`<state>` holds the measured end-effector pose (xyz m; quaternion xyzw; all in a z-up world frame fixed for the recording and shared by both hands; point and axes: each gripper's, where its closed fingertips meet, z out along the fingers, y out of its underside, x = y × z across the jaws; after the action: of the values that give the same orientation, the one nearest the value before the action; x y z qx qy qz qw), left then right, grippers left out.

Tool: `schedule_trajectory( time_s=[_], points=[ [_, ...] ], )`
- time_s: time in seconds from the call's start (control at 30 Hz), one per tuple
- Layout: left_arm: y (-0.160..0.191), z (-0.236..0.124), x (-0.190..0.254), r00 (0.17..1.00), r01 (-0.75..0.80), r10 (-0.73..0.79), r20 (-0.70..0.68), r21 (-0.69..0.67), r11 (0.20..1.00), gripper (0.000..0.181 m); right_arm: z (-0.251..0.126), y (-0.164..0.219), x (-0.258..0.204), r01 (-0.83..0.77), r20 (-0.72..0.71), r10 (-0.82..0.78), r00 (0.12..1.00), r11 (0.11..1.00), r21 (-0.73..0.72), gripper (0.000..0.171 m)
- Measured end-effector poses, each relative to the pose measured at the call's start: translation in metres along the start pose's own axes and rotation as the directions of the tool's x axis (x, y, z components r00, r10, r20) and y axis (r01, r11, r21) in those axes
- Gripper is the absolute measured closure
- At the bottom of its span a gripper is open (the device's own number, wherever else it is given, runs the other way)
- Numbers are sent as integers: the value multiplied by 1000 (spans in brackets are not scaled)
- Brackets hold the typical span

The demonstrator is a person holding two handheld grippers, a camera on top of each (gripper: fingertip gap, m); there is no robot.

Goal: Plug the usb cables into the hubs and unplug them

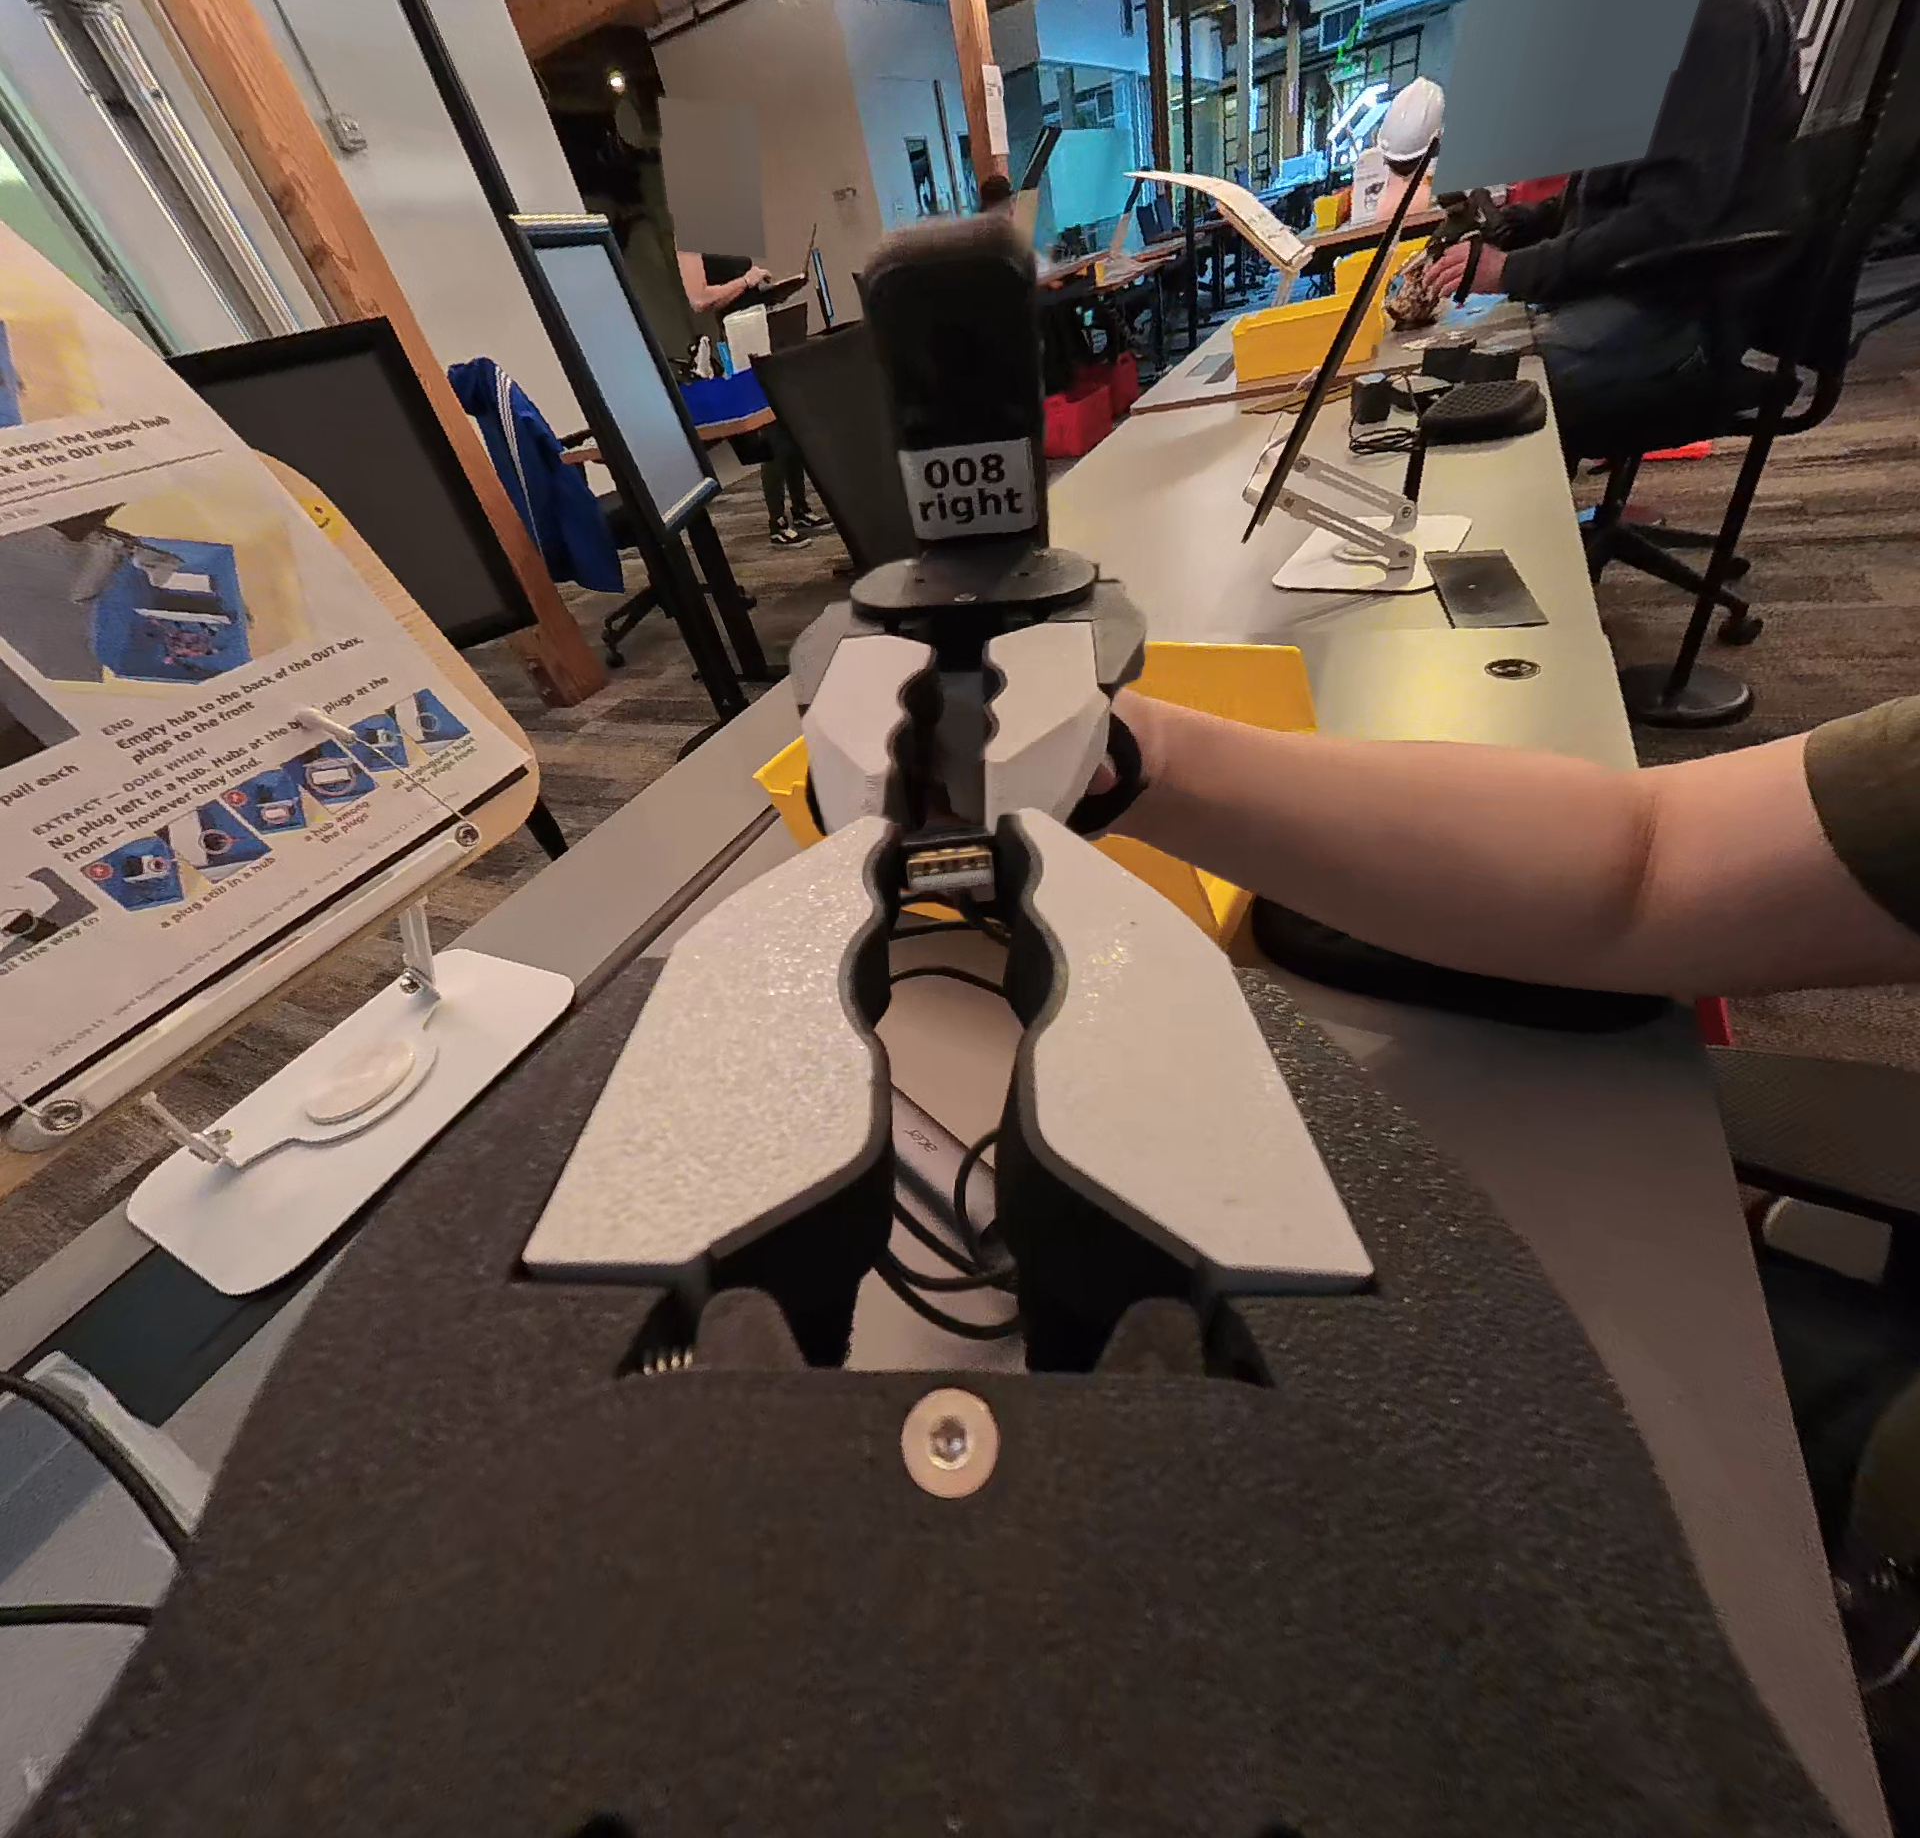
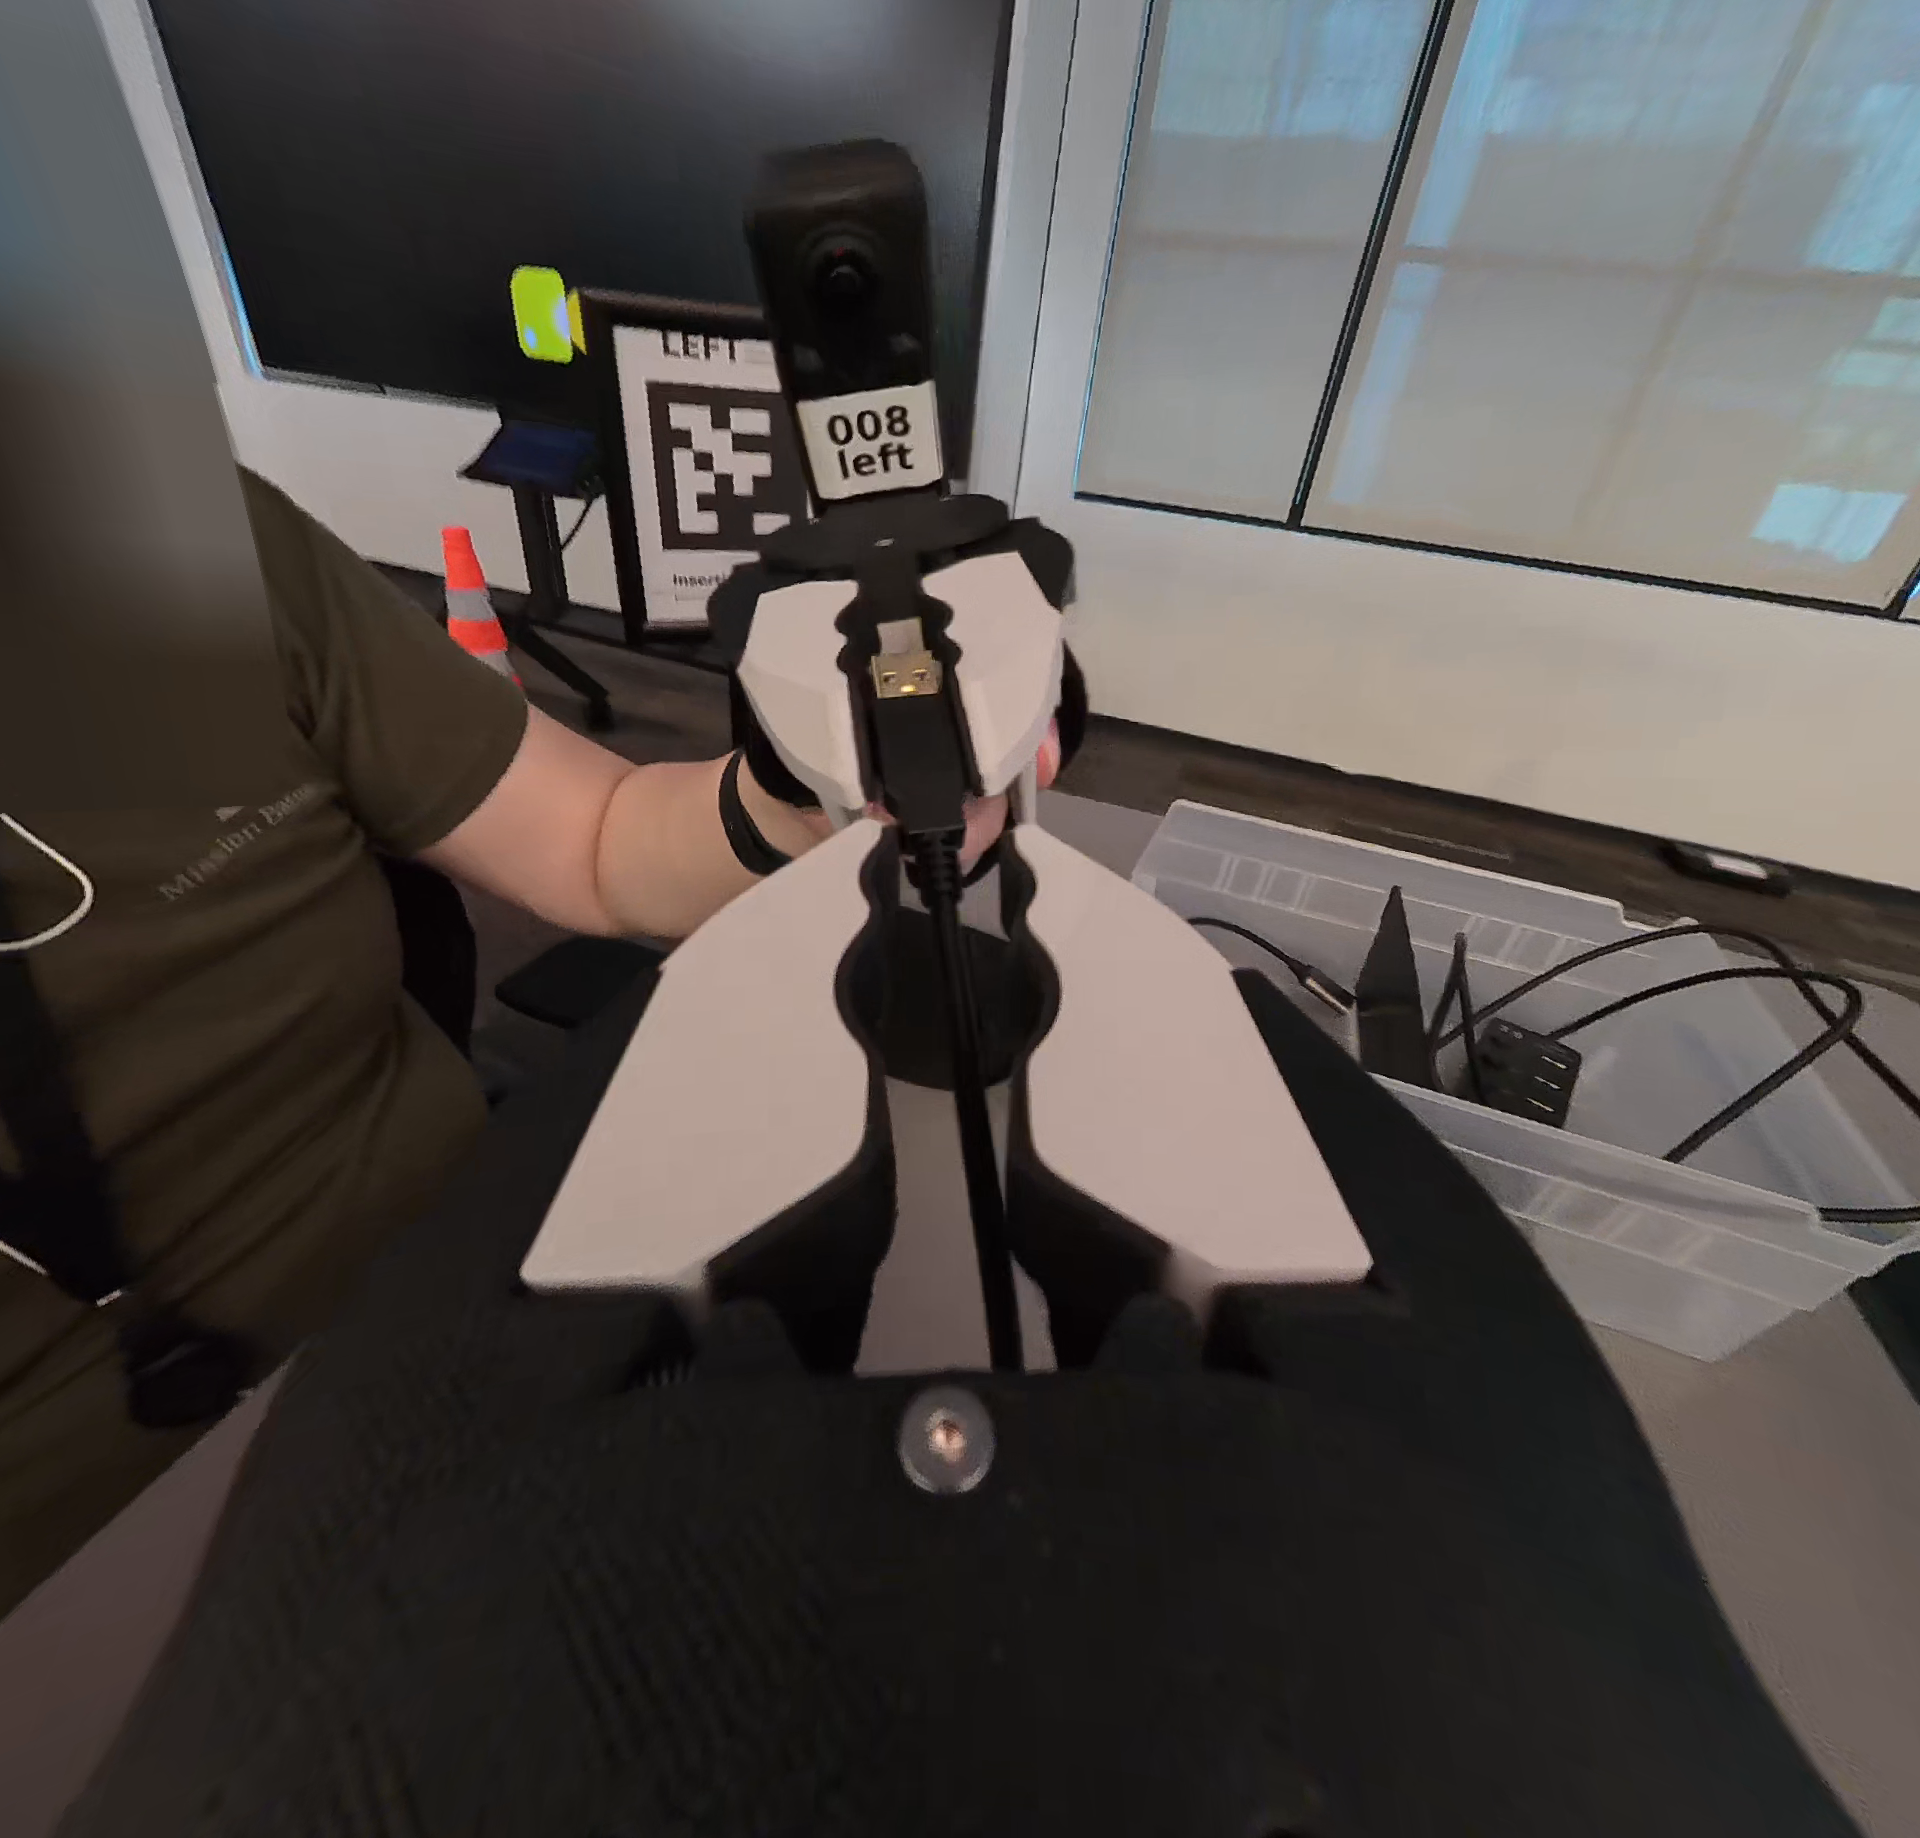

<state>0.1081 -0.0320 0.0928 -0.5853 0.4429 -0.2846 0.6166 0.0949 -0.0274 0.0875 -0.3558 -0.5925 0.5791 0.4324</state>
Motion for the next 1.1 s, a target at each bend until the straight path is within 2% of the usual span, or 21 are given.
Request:
schedule_trajectory(
  time_s=[0.13, 0.23, 0.47, 0.5, 0.57, 0.6, 0.67, 0.8, 0.9, 1.0, 1.1],
  points=[
    [2, -1, 0, 1000, 6, -6, -2, -3, 1000, 165, 2, 2, 0, -45, 35, 44, 998, 999, 27, 152],
    [2, -1, -2, 1000, 6, -6, 3, 4, 1000, 165, 2, 2, -2, 12, 27, -12, 1000, 999, 30, 159],
    [-2, -2, -2, 1000, 9, -9, 7, 40, 999, 165, 2, 0, -2, 67, -5, -67, 998, 998, 4, 159],
    [-1, -3, -6, 999, 4, -5, 42, 34, 999, 160, 0, 1, 0, 59, -13, -59, 998, 998, -21, 159],
    [-1, -10, -20, 989, 12, -21, 149, 60, 998, 137, -9, -5, 1, 24, -26, -25, 999, 999, -39, 159],
    [0, -15, -25, 983, 35, -46, 176, 68, 997, 132, -15, -10, -1, -5, -26, 4, 1000, 999, -43, 159],
    [13, -19, -34, 973, 130, -134, 189, 34, 991, 134, -25, -23, -11, -24, -12, 23, 1000, 998, -62, 160],
    [58, -16, -62, 916, 324, -297, 269, -60, 944, 158, -37, -42, -32, 35, -29, -40, 999, 990, -133, 160],
    [89, 0, -72, 880, 432, -386, 276, -130, 892, 164, -45, -56, -44, 85, -49, -93, 994, 986, -144, 159],
    [133, 24, -68, 873, 473, -389, 295, -312, 824, 165, -60, -69, -56, 126, -54, -134, 990, 983, -131, 160],
    [162, 47, -67, 888, 434, -303, 347, -413, 800, 169, -74, -74, -59, 139, -72, -148, 986, 983, -123, 160]
  ],
)
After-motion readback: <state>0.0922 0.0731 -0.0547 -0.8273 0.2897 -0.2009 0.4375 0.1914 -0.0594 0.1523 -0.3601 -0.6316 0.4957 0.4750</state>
